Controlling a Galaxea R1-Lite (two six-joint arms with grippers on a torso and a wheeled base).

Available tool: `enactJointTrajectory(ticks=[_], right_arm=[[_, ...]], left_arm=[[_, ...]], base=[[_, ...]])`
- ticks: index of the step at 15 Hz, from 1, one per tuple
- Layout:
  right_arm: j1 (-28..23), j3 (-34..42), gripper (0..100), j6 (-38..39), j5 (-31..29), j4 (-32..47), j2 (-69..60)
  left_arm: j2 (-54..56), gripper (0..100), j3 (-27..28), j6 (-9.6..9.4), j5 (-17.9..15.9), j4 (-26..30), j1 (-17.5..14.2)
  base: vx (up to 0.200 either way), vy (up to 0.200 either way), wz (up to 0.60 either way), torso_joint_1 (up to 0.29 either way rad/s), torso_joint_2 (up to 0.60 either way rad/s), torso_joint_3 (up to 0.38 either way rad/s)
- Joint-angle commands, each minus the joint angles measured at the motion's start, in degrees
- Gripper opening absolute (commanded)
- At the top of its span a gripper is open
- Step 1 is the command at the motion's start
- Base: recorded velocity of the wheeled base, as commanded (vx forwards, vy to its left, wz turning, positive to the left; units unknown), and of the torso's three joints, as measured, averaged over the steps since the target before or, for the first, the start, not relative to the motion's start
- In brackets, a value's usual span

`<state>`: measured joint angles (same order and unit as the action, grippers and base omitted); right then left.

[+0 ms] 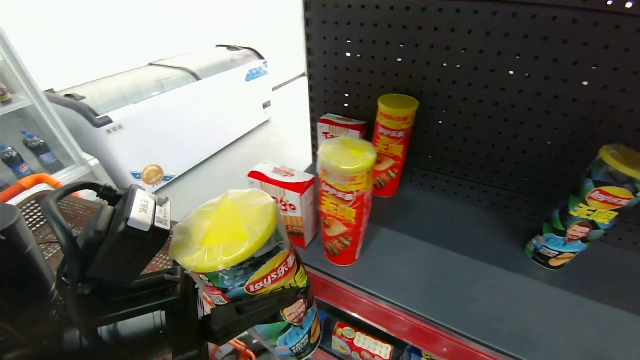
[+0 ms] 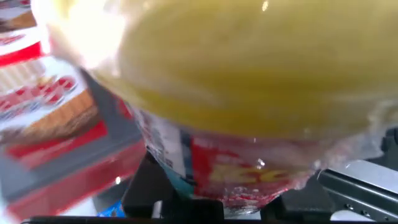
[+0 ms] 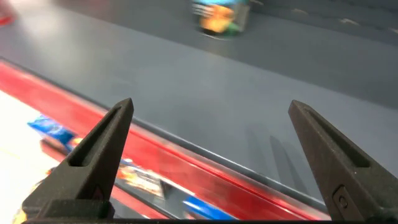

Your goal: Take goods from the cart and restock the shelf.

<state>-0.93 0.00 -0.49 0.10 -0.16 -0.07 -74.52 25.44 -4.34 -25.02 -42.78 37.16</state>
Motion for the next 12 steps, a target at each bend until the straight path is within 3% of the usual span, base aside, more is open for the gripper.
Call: enactJointTrajectory(ticks=[1, 9, 12], right_arm=[[0.05, 0.00, 100, -0.04, -0.01, -0.02, 0.07], [0.05, 0.00, 100, -0.04, -0.01, -0.02, 0.07], [-0.04, 0.00, 100, -0.04, -0.01, 0.07, 0.07]], left_arm=[[0.61, 0, -0.39, 0.03, 0.05, 0.06, -0.15], [0.69, 0, -1.18, 0.12, -0.12, -0.03, -0.51], [0.69, 0, -1.89, 0.12, -0.12, -0.20, -1.12]], base=[[0.000, 0.000, -0.60, 0.017, 0.00, 0.002], [0.000, 0.000, -0.60, 0.001, 0.00, 0.002], [0.000, 0.000, 0.00, 0.000, 0.00, 0.000]])
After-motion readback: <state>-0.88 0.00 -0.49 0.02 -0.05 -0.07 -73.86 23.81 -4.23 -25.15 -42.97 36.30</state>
